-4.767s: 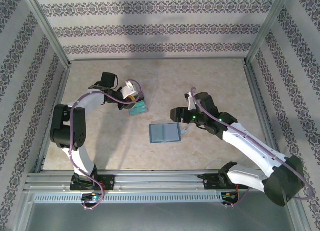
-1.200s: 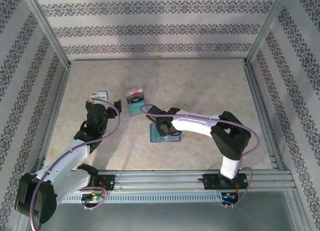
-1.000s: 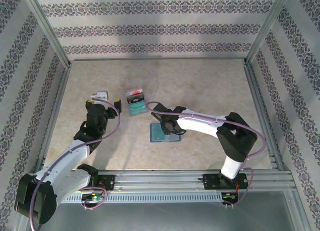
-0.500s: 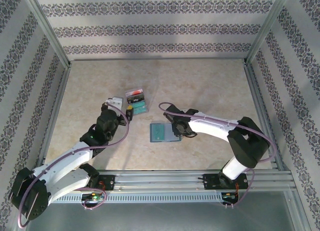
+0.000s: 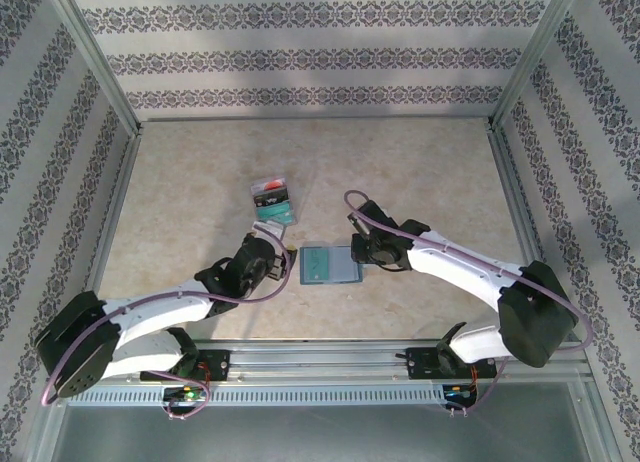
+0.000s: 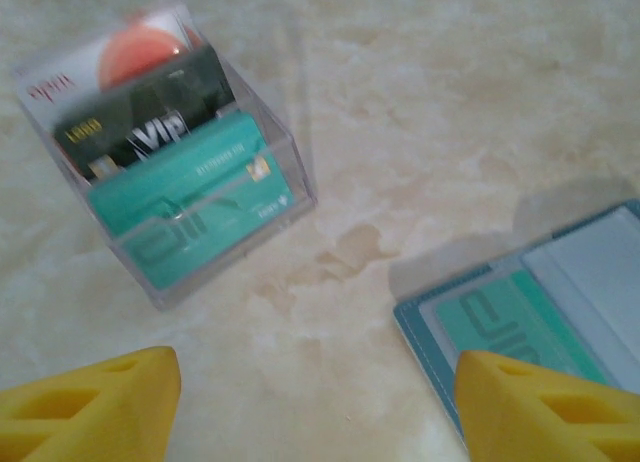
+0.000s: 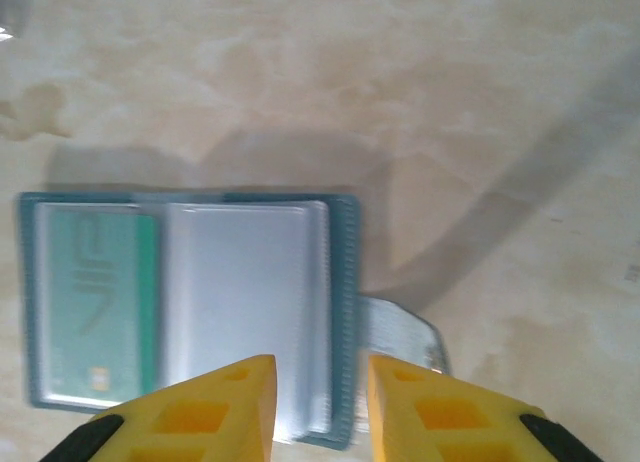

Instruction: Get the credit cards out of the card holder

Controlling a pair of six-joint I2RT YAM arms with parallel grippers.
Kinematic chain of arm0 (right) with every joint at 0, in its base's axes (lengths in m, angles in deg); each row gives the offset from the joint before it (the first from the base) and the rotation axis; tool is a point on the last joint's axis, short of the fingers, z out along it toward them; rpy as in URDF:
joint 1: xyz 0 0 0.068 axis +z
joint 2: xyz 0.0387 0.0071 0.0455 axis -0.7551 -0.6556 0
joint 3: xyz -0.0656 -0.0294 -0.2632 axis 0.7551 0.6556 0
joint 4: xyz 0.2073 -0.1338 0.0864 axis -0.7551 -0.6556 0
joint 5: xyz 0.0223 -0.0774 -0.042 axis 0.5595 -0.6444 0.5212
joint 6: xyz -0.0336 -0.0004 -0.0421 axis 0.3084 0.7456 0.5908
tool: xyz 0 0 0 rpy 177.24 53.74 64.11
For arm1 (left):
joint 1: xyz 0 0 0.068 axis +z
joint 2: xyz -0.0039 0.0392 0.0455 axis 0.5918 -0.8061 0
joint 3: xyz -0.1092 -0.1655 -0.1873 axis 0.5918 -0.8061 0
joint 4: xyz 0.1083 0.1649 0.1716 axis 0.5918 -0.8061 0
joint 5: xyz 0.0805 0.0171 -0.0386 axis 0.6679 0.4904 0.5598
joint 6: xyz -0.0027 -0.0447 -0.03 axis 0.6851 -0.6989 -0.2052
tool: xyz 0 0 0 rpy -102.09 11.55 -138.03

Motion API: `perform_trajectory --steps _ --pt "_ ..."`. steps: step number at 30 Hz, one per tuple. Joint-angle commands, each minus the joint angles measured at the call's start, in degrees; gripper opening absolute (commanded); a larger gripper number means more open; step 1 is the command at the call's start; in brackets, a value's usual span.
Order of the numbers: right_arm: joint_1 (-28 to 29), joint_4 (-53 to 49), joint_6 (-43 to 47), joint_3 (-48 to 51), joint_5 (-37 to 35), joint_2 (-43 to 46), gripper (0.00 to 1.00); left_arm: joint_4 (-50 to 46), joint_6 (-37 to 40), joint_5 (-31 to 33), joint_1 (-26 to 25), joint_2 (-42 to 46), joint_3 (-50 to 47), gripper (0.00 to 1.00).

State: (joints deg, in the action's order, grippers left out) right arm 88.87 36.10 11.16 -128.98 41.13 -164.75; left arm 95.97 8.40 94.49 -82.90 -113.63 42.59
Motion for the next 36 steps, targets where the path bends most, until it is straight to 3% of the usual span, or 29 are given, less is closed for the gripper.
perform_trajectory --steps 1,10,28,36 --pt "-0.46 6.63 -1.85 0.56 8.71 -1.27 0.30 1.76 -5.08 -1.42 -1.02 -2.55 1.08 0.71" --pt "1.02 15.43 -4.82 -1.15 18.80 -10.56 0.26 0.31 -8.13 0.34 -0.94 -5.93 1.20 0.70" --pt "3.94 14.23 -6.31 -3.60 17.64 -17.81 0.26 1.04 -6.48 -2.85 -0.76 -11.62 3.58 0.71" --pt "3.90 13.97 -6.51 -3.06 17.18 -16.91 0.26 0.62 -1.06 -4.10 -0.93 -14.77 4.86 0.78"
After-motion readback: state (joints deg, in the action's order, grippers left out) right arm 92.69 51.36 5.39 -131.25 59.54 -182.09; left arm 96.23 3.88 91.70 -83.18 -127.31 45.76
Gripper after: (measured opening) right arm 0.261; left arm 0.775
